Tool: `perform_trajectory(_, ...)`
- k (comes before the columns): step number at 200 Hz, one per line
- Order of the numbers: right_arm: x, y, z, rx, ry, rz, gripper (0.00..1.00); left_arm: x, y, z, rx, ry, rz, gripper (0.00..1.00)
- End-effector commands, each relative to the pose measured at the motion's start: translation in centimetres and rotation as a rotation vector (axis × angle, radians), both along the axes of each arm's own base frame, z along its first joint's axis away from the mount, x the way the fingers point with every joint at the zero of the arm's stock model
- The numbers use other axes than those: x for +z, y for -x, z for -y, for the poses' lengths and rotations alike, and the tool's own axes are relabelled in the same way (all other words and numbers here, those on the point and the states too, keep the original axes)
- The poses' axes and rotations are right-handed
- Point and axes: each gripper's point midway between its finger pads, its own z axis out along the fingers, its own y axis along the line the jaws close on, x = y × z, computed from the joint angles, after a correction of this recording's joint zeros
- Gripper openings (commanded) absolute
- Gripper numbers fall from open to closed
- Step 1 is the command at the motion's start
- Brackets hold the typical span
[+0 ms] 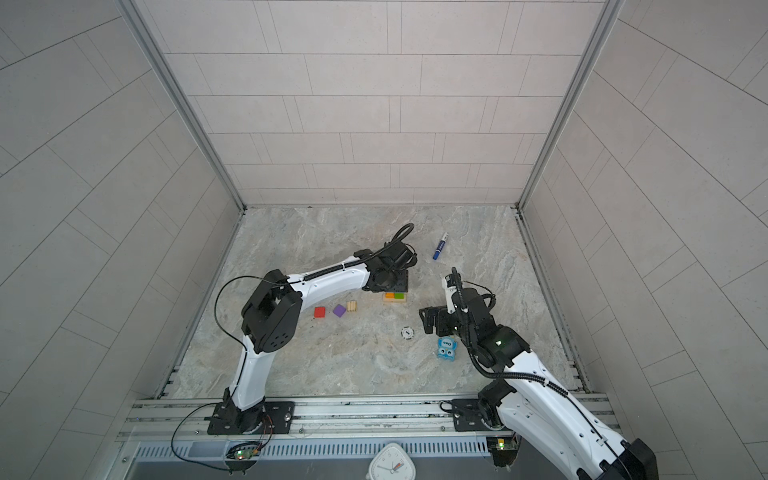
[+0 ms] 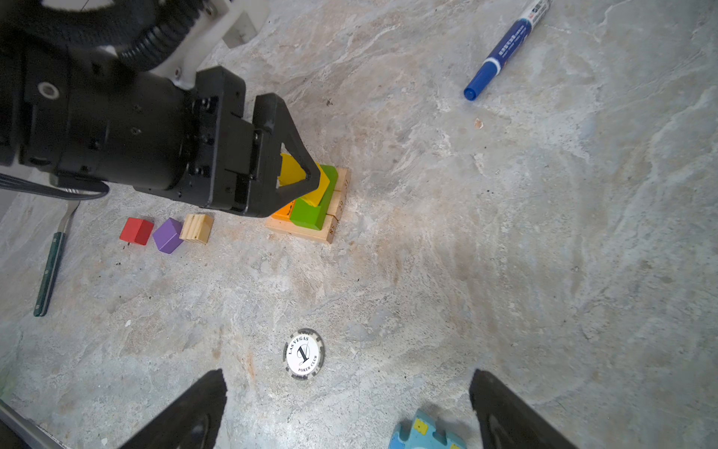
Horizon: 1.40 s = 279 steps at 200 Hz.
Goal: Build the wood block tower
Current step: 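Lower the yellow arch block onto the orange and green blocks with the left gripper, then open the left gripper and raise it while the right gripper approaches the stack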
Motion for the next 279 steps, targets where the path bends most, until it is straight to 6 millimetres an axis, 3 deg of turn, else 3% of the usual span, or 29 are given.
perform_trajectory(1,-0.3,0.0,0.1,-0.005,-0.002,-0.006,0.99,-0.3,0.3,-0.8,-0.003,-0.031,-0.015,0.69)
perform_trajectory(78,-0.4,0.0,0.0,-0.003,0.001,-0.01,0.99,0.3,0.3,-0.6,-0.011,-0.019,-0.009,0.73)
perform_trajectory(192,-0.8,-1.5,-0.9,-0.001,-0.004,-0.027,0.99,5.6,0.5,-1.2,-0.066,0.028,0.048,0.8)
perform_trajectory(243,-1.4,-3.6,-1.7,-0.036,-0.044,0.007,0.99,7.0,1.4,-3.7,-0.066,0.131,0.043,0.83)
perform_trajectory(279,-2.0,-4.9,-1.5,-0.065,-0.032,0.058,0.99,6.7,2.3,-7.3,-0.047,0.168,0.032,0.87)
